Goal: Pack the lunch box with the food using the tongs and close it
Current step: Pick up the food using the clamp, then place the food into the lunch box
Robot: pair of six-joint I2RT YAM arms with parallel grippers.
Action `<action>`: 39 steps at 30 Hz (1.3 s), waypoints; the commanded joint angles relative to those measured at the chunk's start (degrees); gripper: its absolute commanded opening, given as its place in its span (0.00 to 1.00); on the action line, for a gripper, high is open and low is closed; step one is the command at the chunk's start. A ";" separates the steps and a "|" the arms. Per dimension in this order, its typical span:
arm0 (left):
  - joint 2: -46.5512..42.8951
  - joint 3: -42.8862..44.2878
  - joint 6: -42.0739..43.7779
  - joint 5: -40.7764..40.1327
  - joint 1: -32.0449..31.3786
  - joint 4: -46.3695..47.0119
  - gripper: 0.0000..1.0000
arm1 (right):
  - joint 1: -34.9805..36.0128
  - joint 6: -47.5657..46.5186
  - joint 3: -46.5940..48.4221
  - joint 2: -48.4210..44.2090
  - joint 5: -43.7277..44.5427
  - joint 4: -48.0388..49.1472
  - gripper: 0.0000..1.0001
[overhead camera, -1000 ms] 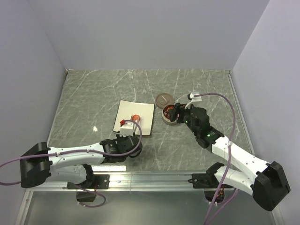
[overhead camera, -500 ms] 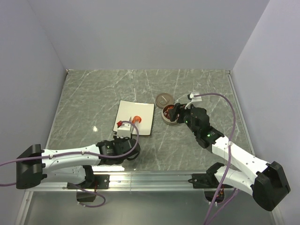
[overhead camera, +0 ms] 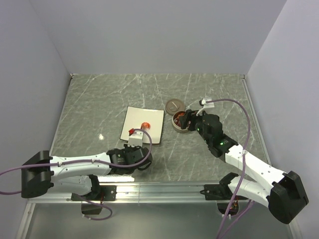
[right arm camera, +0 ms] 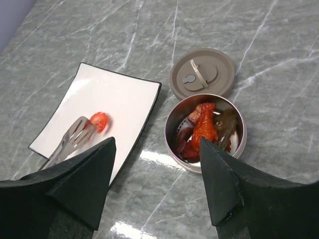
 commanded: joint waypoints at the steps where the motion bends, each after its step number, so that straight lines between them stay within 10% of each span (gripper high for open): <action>1: -2.12 1.30 0.72 -1.23 -0.78 1.87 0.11 | -0.45 -0.42 0.58 0.03 0.17 1.81 0.75; 39: 21.00 20.46 29.72 7.91 -0.16 30.08 0.08 | -4.31 -0.24 0.49 -11.13 3.43 -1.27 0.78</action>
